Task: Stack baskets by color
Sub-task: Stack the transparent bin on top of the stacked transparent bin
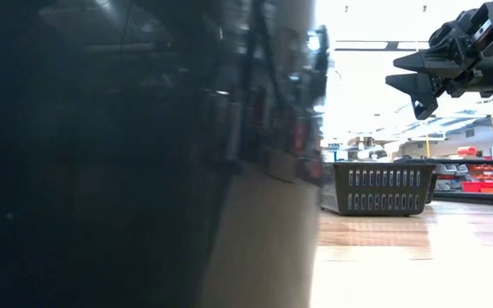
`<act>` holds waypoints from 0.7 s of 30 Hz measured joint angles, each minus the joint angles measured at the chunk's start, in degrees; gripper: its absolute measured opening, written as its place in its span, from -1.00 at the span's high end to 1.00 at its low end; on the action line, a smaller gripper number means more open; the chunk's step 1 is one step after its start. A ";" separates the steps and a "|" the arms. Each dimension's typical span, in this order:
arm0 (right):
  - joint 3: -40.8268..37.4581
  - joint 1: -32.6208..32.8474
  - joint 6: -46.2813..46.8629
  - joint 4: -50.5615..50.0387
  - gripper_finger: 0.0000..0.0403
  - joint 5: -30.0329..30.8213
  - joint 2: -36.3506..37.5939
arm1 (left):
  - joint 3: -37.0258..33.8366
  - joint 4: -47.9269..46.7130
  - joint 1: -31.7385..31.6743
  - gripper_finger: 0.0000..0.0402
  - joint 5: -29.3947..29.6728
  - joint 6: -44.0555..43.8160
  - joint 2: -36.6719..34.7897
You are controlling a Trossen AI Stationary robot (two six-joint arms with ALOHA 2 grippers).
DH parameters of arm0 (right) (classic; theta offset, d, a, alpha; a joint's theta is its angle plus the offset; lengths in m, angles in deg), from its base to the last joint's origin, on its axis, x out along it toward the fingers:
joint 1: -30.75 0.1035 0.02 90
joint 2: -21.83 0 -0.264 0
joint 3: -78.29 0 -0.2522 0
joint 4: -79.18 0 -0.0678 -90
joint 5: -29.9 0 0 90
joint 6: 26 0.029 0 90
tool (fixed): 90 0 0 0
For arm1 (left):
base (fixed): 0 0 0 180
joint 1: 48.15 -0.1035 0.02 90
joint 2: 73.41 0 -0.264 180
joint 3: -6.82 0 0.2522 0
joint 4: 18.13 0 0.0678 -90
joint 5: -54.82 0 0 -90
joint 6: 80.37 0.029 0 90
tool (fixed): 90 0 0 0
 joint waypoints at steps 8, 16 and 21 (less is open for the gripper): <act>-0.02 0.00 0.00 -0.02 0.18 0.01 0.02 | 0.00 1.92 0.11 0.93 0.17 -1.62 0.00; -0.01 -0.01 0.02 -0.02 0.18 -0.01 0.01 | 0.64 3.76 0.15 0.96 0.17 -4.94 0.00; -0.01 -0.01 0.00 -0.02 0.18 0.01 0.00 | 4.25 1.77 0.13 0.96 0.35 -9.19 0.00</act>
